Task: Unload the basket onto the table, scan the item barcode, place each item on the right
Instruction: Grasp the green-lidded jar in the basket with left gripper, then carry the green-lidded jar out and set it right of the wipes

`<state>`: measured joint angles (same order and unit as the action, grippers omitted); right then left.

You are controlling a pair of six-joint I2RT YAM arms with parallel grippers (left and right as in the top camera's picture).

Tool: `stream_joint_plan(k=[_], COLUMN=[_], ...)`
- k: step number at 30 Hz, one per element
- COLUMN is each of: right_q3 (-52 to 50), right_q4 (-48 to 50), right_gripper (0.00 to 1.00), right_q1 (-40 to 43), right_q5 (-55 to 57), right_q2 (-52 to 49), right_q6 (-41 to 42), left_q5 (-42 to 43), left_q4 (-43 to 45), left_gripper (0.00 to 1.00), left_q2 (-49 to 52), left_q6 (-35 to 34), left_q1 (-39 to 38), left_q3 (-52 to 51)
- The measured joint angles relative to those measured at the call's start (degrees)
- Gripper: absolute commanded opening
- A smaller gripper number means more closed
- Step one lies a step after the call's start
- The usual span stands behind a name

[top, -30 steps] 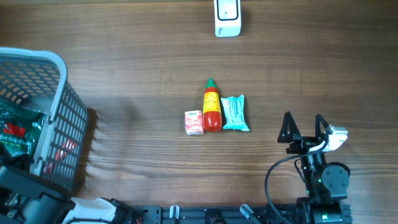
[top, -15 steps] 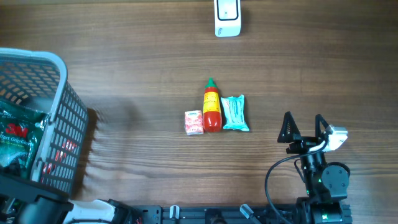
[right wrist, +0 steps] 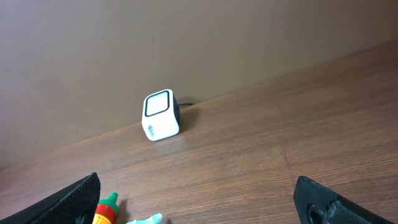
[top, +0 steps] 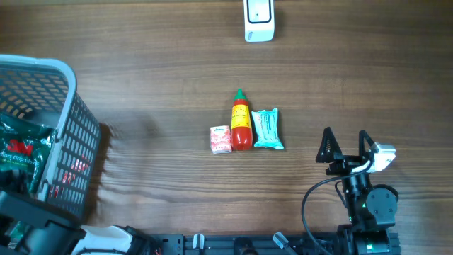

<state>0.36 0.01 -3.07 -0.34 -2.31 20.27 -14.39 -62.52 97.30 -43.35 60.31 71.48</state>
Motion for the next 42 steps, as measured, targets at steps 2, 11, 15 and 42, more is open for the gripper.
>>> stream_joint_plan(k=[2,11,15,42], right_q3=[0.0,0.0,0.0,0.0], right_q4=[0.0,0.02,0.0,0.02], right_gripper=[1.0,1.0,1.0,1.0], right_q1=[0.0,0.0,0.0,-0.04], right_q5=[0.0,0.0,0.0,0.0], right_q2=[0.0,0.0,0.0,0.0], right_q6=[0.0,0.0,0.0,0.0], left_q5=[0.61,18.16,27.71,22.73], left_q4=[-2.45,-7.43,1.11,12.59], left_gripper=[0.63,0.63,0.63,0.68], left_q2=[-0.42,-10.84,-22.43,28.89], left_q6=[0.35,4.33,4.42,30.95], left_q1=[-2.91,-15.45,-27.23,-108.98], left_q3=[5.14,30.75,32.5,33.05])
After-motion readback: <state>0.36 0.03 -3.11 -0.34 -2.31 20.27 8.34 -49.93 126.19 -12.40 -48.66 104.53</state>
